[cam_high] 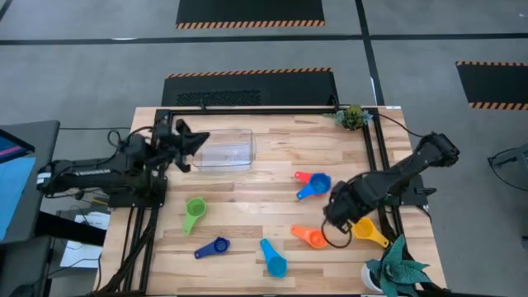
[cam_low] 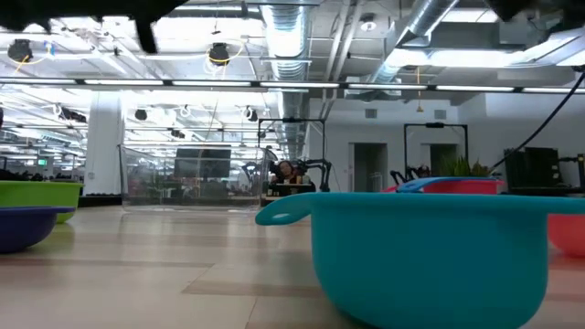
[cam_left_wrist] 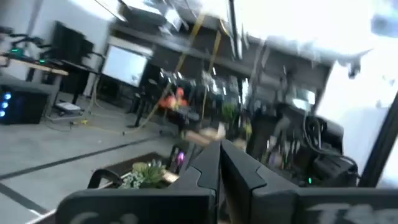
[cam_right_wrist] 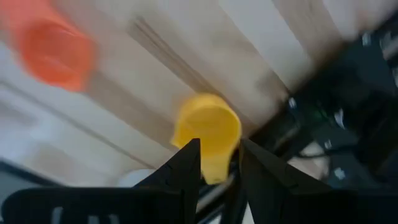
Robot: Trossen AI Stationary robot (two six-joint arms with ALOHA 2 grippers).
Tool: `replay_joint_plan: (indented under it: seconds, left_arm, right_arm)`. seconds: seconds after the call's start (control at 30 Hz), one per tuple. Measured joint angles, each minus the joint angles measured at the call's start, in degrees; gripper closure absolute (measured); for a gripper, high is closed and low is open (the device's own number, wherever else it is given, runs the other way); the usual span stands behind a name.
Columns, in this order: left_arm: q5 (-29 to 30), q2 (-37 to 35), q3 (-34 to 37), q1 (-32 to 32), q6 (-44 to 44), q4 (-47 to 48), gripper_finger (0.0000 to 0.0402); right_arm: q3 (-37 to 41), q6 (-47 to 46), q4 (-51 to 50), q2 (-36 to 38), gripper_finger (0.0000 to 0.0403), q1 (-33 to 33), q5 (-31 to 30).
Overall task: Nest measuring cups in basket
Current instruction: Stack the yellow measuring cup on top of the blue measuring cup
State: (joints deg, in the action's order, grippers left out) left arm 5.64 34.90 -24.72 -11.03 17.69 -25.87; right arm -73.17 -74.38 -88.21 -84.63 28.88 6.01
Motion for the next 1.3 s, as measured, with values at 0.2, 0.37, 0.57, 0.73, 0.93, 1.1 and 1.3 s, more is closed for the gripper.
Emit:
replay_joint_plan:
  seconds: [0.2,0.37,0.57,0.73,0.93,1.1,1.3]
  left_arm:
    - [-8.43,14.21,-11.93,-0.01,-7.52,5.48,0.0401]
    - [-14.98,22.93,-18.29,-0.02,-7.56,6.2,0.0402]
    - [-21.32,27.85,-22.1,0.0,-5.71,6.06,0.0401]
    - [-21.85,28.1,-22.54,0.0,-4.08,5.92,0.0402]
    - [-21.85,27.92,-22.54,0.0,-2.95,5.86,0.0401]
    - [-21.85,27.92,-22.54,0.0,-1.78,5.86,0.0402]
    - [-21.87,27.92,-22.54,0.15,0.57,5.86,0.0401]
  right_arm:
    - [9.46,-1.83,3.84,0.01,0.0268,4.04,1.68]
    - [15.5,11.57,9.67,0.01,0.0271,5.65,1.5]
    - [22.2,15.75,10.92,-0.04,0.0273,6.11,4.5]
    - [24.91,15.8,13.81,-0.01,0.026,5.42,6.41]
    - [25.28,11.54,15.91,-0.01,0.0219,3.01,6.2]
    - [25.29,10.37,17.36,-0.01,0.0181,2.92,6.0]
    - [27.59,8.76,23.1,-0.01,0.017,4.93,5.98]
